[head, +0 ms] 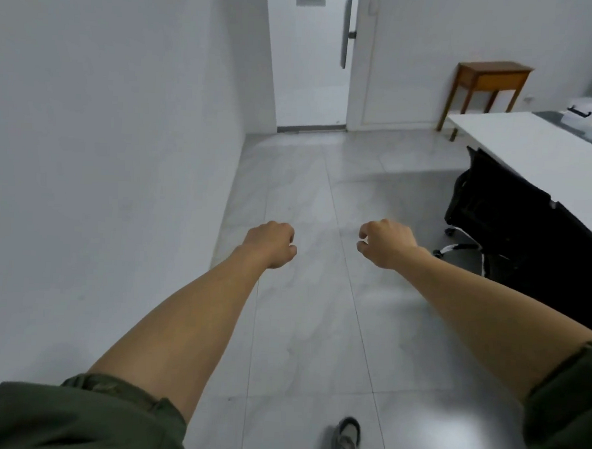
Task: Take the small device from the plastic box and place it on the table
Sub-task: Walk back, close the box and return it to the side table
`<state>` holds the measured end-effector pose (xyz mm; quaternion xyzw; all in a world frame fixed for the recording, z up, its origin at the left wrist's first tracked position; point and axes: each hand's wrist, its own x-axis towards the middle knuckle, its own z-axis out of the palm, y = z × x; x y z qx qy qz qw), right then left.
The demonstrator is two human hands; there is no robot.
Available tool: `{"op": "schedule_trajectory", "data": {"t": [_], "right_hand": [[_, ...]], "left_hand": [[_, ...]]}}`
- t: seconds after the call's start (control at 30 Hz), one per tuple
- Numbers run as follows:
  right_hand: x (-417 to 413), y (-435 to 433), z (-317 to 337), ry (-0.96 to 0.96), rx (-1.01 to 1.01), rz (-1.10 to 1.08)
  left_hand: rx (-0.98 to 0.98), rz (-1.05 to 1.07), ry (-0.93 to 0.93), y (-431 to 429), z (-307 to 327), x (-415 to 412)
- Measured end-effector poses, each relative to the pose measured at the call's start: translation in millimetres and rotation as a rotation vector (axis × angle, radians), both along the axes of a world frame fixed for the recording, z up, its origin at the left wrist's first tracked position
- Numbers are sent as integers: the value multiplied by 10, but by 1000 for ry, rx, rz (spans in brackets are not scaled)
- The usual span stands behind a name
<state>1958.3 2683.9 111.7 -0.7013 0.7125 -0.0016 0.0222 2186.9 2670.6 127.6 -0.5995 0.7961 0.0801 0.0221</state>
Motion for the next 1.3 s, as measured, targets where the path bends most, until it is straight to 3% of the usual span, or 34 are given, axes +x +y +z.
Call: {"op": "schedule_trajectory", "data": {"t": [0.6,0.93,1.3], "right_hand": [[-490,-4898,131,-3,-14,30],[-682,-7504,82,-10,-11,-100],[-1765,-9888,-99,-6,38,-211]], "left_hand": [[-24,39,11,-4762,102,-462],[-6,-42,-23,-7721,84,-559],[22,-180,-36,-10355,-65,-1686]]}}
